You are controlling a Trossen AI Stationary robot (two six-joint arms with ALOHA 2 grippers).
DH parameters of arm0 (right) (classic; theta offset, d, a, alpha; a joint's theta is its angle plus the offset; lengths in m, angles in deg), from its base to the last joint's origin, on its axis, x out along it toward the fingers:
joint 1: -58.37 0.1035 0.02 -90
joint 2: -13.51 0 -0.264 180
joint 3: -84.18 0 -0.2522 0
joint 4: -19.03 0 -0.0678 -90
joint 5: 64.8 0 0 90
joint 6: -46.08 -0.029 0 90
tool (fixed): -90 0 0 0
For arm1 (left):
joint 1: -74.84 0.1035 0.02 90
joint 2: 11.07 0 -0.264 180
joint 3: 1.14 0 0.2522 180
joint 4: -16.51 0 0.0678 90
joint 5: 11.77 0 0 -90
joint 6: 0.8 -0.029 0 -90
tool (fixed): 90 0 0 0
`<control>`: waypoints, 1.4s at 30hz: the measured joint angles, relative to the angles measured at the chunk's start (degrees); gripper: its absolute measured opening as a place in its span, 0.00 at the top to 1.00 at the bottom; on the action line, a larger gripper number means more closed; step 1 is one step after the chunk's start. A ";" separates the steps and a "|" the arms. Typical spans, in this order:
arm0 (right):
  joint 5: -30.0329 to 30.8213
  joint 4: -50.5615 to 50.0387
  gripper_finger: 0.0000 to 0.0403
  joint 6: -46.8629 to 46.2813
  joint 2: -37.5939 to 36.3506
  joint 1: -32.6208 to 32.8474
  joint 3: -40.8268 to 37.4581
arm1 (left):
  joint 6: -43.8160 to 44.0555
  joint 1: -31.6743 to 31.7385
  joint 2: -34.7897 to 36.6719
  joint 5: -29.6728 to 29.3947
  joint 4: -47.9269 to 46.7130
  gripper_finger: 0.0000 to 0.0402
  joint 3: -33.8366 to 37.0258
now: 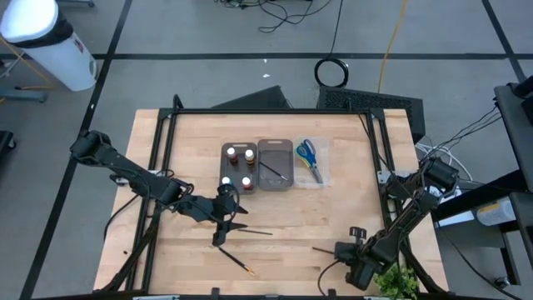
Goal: Pick & Place Paint Supplies
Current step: Put the silver paintbrush into the right black bin
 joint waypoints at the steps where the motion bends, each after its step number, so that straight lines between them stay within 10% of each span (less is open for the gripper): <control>1: 0.96 0.19 0.99 -0.05 -0.02 -0.12 -0.07 | 0.00 0.00 0.00 0.00 0.01 0.47 0.00; 28: 32.00 28.60 1.00 20.74 0.01 -12.15 3.95 | -0.09 0.11 0.00 0.00 0.15 0.47 0.00; 42: 41.43 43.16 1.00 39.62 -6.33 -30.66 4.10 | -0.37 0.33 0.00 0.02 1.68 0.47 0.00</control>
